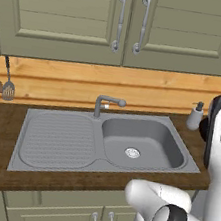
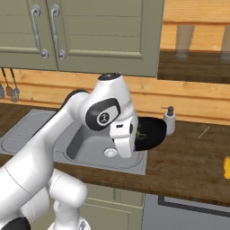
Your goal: Pick the eggplant from the sink and place it in the bowl. Then pick the bowl and place it in the microwave. Then close the microwave door and press the start button.
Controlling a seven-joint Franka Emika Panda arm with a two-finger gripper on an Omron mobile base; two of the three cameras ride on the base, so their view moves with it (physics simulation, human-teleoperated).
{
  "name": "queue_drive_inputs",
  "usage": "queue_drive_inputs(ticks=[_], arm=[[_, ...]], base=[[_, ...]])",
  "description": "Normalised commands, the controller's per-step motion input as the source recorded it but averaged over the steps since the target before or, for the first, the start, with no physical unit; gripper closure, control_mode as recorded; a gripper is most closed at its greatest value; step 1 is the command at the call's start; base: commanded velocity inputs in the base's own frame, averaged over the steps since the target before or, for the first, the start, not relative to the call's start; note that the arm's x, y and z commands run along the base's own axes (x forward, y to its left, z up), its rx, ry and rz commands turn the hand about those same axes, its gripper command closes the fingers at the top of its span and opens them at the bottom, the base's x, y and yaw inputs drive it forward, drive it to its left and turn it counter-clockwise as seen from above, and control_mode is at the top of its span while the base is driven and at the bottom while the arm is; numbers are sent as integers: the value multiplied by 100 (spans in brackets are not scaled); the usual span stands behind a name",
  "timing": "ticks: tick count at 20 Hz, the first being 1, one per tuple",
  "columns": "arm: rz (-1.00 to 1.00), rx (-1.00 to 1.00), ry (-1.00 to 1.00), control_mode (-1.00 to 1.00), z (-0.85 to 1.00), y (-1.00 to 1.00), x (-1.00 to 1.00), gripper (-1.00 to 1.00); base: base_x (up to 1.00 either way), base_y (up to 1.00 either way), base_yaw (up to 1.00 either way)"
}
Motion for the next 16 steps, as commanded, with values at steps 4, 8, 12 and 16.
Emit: queue_drive_inputs(ticks=[4, 8, 12, 16], arm=[[2, 0, 0, -100, -26, 23, 0, 100], [2, 0, 0, -100, -19, 8, 0, 100], [0, 0, 0, -100, -7, 1, 1, 100], [-1, 1, 0, 100, 0, 0, 0, 100]], base=[[0, 0, 0], [0, 0, 0], [0, 0, 0], [0, 0, -7]])
